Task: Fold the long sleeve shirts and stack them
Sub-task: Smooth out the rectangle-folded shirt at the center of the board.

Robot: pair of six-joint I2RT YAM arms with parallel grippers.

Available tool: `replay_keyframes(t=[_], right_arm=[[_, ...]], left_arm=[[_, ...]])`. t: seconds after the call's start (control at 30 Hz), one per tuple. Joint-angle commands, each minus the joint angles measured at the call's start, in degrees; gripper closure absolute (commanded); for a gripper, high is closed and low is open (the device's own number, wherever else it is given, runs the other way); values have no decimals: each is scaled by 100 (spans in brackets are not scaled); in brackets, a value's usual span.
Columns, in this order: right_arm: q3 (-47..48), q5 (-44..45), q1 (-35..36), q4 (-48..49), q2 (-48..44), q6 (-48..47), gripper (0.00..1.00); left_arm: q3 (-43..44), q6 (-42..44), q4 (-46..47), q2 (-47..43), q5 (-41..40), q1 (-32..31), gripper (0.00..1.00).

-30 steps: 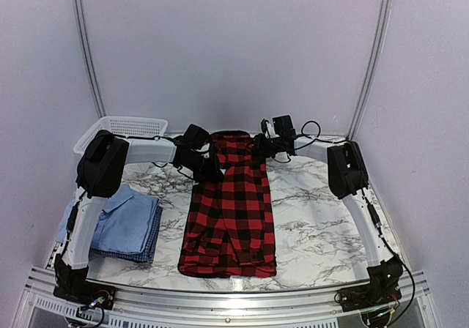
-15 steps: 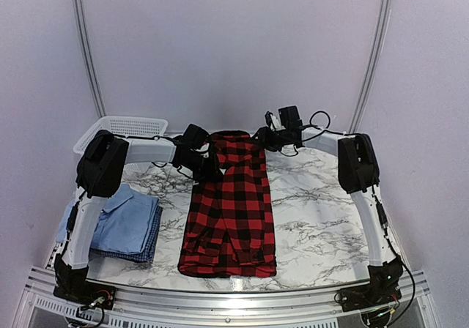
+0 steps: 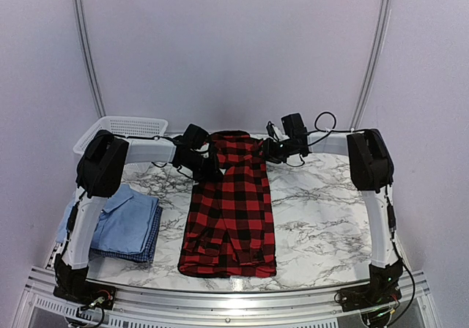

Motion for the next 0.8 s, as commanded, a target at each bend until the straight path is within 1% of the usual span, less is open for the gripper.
replay_keyframes(t=[0.0,0.2,0.57,0.67,0.77], right_arm=[[130,-25,54,27,154,-90,60],[362,9,54,-147,439,-114,61],[418,127,102,-201,496,-107,63],[409,549,111,-321,404,-157,64],[425,729,89,-365,385,-195,64]], left_arm=[[117,-39,21,-70,-78,56,93],[117,-43,19,-89,-87,63,93],[112,-39,15,-96,-104,65,93],[108,-41,17,-95,-104,65,93],[95,-41,19,-99,-102,65,93]])
